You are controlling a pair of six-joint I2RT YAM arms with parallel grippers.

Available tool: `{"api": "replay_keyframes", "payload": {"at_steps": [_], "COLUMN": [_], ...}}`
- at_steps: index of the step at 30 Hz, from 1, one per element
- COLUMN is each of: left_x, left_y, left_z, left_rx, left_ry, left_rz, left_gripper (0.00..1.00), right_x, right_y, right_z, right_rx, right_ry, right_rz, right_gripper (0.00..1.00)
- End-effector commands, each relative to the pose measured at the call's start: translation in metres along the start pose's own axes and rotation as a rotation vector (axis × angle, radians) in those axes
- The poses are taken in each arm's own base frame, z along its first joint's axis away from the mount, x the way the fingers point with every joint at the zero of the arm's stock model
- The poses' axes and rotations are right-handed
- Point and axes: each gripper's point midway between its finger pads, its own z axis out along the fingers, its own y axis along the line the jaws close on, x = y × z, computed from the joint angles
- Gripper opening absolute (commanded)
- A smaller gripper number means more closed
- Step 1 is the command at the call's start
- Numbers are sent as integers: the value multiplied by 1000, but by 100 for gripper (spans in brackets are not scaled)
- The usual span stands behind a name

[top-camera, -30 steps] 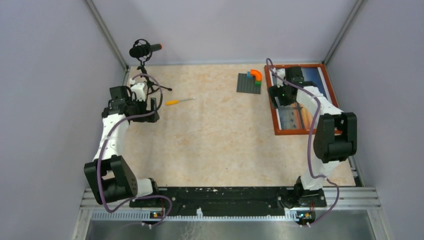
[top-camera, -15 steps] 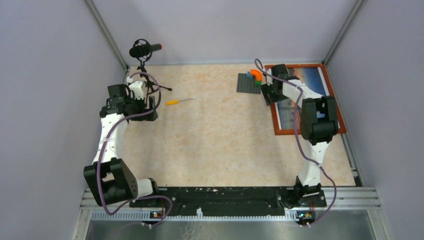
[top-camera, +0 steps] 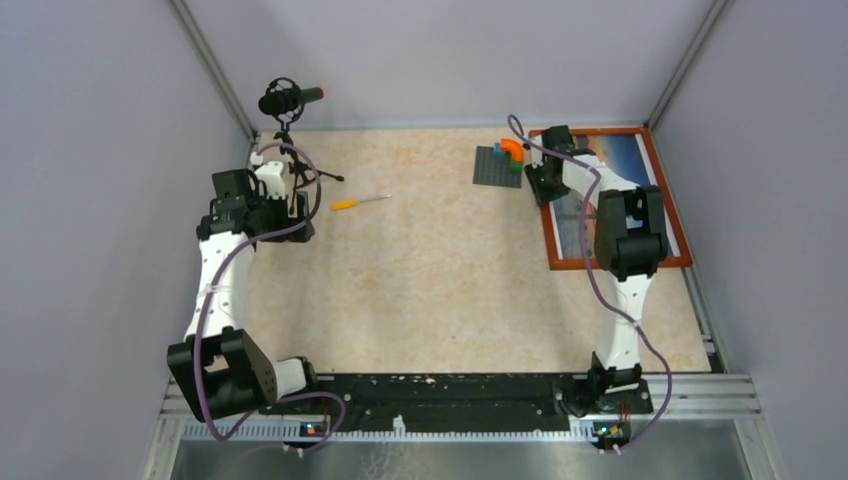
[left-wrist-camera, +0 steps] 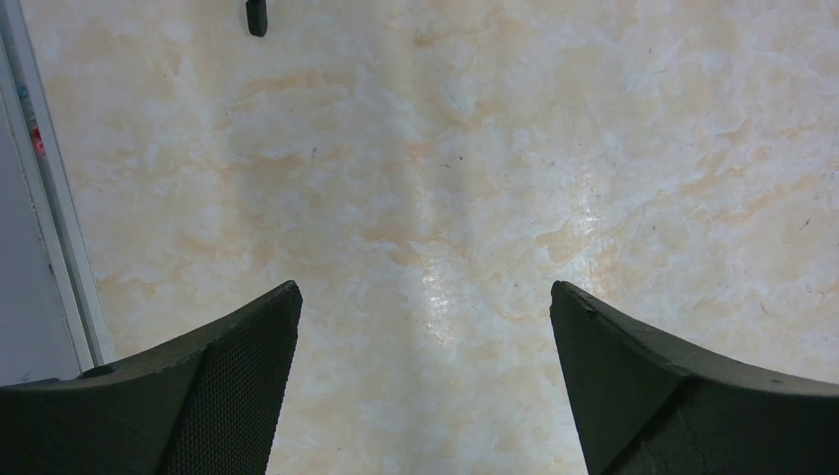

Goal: Take the photo out of the frame

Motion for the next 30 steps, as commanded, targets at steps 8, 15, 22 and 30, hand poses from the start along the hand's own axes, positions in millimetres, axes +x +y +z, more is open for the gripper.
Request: {"api": "replay_keyframes", "payload": {"at_steps": [8,15,22,30], "left_x": [-15,-19,-23,-27], "left_y": [-8,-12,-12,-16], "left_z": [-7,-3,-4,-6], "left_rx": [28,54,57,77], "left_ry": [-55,-60,-73,-81], "left_rz": [3,-8,-7,-6], "left_gripper": [99,99,99,99], "right_x": [82,100,100,104], "right_y": [74,107,149,195], "right_z": [-24,-35,-39,-43], "right_rx": [-239,-276,-317,-363], "right_ry": [156,163,134,112], "right_rz": [-215,-362,-590,-772], "right_gripper": [21,16,14,13]}}
